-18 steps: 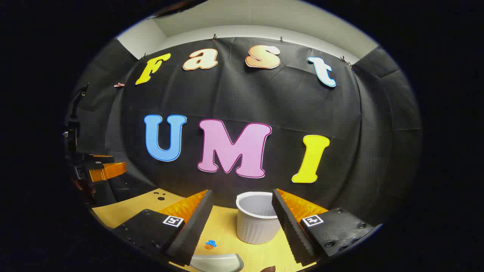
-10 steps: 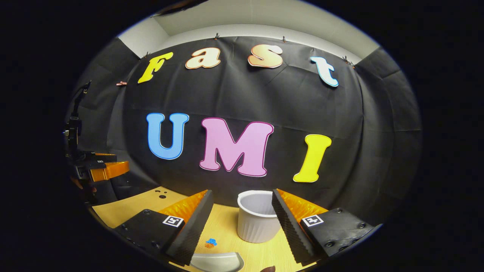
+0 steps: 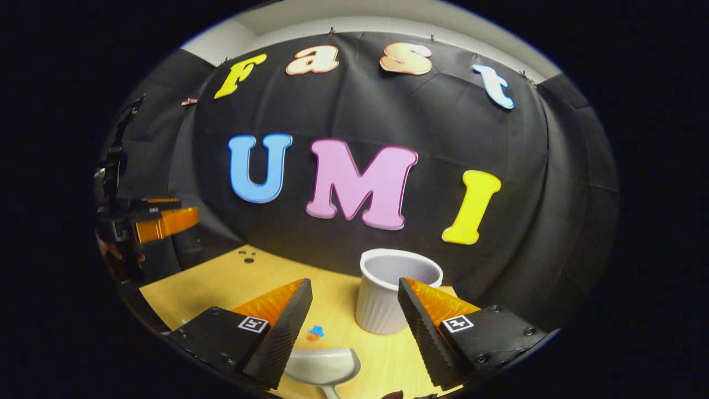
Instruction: Pick up the small broom and dustpan from the desktop, sweep the trash into the dustpan with the broom, and then empty the trash into the garbage bin.
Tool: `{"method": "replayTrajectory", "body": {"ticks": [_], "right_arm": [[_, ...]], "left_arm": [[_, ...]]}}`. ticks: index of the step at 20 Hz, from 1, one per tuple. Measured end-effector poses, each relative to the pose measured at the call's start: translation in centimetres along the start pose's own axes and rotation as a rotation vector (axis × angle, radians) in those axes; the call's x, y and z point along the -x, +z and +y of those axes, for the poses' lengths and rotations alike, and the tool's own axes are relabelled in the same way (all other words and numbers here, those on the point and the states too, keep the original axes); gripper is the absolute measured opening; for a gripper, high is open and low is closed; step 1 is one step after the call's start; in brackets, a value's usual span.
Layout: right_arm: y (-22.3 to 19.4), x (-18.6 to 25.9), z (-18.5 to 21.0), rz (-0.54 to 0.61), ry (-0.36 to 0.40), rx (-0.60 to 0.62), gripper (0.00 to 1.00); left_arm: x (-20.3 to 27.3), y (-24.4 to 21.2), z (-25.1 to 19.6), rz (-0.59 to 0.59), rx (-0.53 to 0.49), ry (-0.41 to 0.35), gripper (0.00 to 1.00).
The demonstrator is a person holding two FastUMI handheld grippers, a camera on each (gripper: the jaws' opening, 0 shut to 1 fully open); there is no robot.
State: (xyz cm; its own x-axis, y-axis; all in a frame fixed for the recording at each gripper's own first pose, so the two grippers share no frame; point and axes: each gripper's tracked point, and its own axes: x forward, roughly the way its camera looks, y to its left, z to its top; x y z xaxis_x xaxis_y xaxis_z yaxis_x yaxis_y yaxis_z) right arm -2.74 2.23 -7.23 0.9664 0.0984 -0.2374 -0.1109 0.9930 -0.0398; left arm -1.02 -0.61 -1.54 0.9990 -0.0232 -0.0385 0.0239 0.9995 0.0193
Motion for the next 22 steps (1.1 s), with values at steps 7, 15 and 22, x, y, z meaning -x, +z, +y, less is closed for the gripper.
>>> {"method": "replayTrajectory", "body": {"ticks": [7, 15, 22], "right_arm": [[-14.5, 3.8, 2.9, 0.398, 0.136, 0.085, 0.97], [-28.8, 3.8, 3.7, 0.791, 0.183, 0.136, 0.95], [-35.1, 1.5, 4.8, 0.962, 0.191, 0.057, 0.85]], "left_arm": [[0.6, -1.7, 0.6, 0.034, 0.011, 0.009, 0.95], [1.8, -2.1, 1.2, 0.040, -0.012, 0.029, 0.95], [2.0, -2.6, 2.2, 0.055, -0.038, 0.051, 0.95]]}}
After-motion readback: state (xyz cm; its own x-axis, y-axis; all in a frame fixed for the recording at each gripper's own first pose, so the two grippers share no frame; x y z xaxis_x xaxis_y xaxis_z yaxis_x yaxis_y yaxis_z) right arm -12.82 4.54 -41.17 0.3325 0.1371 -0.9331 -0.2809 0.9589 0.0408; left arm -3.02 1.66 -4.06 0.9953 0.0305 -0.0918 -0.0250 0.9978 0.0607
